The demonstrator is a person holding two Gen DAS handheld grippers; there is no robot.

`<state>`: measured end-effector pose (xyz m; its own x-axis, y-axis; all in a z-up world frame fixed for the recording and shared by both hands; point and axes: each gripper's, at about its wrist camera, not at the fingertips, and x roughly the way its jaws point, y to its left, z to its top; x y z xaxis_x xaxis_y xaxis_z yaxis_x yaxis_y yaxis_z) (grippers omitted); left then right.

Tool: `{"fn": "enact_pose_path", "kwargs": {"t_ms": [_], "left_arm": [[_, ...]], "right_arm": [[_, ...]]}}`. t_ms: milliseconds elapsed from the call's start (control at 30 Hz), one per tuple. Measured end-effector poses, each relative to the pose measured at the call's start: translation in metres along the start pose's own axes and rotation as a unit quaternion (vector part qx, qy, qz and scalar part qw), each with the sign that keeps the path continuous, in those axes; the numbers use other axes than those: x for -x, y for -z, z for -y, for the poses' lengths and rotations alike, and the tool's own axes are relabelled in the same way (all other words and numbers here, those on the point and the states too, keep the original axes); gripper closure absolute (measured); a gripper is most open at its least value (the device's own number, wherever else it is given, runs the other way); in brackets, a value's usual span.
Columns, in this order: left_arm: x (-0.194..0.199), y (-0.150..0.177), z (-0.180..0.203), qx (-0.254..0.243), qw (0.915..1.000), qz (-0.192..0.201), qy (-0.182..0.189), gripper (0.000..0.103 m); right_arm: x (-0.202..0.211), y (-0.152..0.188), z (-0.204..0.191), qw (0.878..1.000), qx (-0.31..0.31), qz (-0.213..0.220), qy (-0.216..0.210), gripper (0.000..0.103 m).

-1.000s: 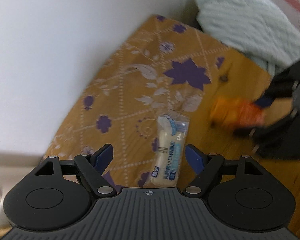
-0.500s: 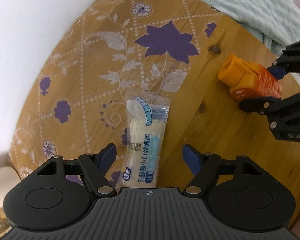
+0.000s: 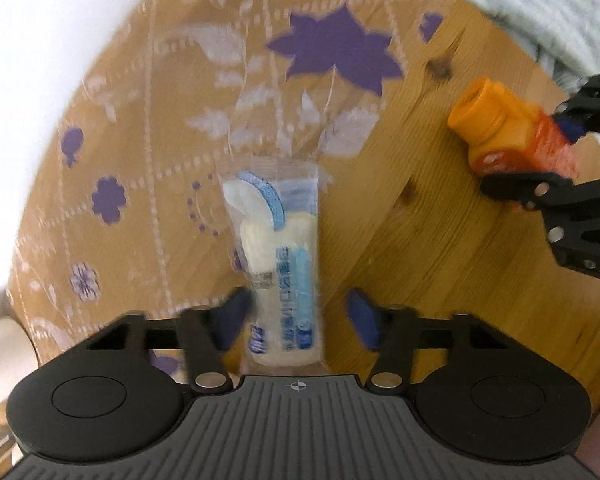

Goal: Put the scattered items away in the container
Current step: 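Grasp the orange bottle with right gripper while left gripper grasps wrapped bread bag, then carry orange bottle and bread bag into the basket and release both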

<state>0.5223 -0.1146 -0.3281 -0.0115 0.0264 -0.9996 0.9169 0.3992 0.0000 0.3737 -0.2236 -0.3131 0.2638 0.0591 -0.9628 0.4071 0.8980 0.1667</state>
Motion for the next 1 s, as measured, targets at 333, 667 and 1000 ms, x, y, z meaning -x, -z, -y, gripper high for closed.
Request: {"fn": "enact_pose_path", "kwargs": {"t_ms": [333, 667, 1000], "left_arm": [[0.01, 0.017, 0.001, 0.024, 0.9986, 0.042, -0.02, 0.075], [0.057, 0.026, 0.021, 0.058, 0.9941, 0.091, -0.014, 0.076], [0.1, 0.031, 0.056, 0.082, 0.9883, 0.126, -0.024, 0.077]], "right_arm": [[0.004, 0.006, -0.001, 1.0, -0.005, 0.001, -0.012, 0.069], [0.031, 0.008, 0.005, 0.999, -0.014, 0.023, -0.04, 0.069], [0.066, 0.024, 0.016, 0.993, -0.041, 0.044, -0.1, 0.069]]}}
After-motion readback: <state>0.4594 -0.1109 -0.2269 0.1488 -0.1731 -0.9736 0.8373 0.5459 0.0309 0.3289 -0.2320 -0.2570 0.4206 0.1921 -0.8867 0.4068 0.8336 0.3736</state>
